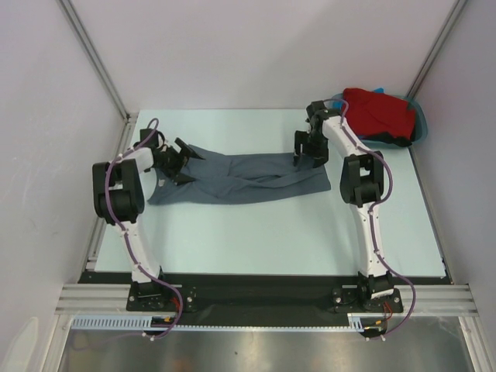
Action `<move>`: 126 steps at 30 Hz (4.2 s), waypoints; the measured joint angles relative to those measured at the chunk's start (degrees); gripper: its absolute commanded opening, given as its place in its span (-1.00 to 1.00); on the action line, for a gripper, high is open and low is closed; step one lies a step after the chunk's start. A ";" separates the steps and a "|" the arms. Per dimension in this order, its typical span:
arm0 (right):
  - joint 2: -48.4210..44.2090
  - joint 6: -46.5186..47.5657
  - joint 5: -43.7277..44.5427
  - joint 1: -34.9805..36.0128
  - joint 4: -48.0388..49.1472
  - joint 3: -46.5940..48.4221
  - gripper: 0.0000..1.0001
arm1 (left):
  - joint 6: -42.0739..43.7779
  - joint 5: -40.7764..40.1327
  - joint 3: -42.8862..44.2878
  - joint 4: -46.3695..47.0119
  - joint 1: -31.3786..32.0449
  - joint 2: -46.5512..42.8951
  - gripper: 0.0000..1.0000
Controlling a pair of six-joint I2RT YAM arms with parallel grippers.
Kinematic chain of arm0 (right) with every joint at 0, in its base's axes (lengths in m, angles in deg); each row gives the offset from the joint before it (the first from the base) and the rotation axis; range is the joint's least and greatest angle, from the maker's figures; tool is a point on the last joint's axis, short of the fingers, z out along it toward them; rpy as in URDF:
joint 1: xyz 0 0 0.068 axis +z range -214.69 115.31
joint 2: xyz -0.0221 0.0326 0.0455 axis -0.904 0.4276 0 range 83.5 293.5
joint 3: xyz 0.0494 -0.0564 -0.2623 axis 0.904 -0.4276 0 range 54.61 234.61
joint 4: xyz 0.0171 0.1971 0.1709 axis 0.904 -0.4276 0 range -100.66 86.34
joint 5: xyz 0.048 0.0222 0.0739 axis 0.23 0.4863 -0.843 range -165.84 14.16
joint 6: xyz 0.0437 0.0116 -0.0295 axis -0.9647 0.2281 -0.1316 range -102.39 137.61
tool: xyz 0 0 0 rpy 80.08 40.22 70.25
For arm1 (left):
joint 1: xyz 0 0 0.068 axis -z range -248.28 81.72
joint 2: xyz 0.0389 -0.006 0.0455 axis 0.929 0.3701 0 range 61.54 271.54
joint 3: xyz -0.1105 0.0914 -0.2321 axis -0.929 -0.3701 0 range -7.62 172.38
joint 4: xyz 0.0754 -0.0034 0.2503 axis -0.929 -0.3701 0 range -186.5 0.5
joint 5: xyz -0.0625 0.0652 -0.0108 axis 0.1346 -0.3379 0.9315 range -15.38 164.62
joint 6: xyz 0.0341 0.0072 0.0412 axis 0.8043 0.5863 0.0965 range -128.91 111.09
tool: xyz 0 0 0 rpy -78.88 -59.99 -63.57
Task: Fold and stack the t-shirts
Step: Fold the tshirt
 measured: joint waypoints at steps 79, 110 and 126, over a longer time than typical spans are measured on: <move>-22.32 0.15 3.74 14.91 -13.09 -18.51 0.00 | 11.67 -4.20 47.78 -18.03 11.85 11.65 1.00; -22.05 3.26 -5.27 20.85 -12.63 -19.96 -1.00 | 20.06 -21.51 41.18 -30.93 20.31 11.17 -0.99; -19.52 4.28 -7.23 25.20 -11.52 -21.11 -1.00 | 22.29 -36.35 51.36 -39.41 21.18 24.76 -0.99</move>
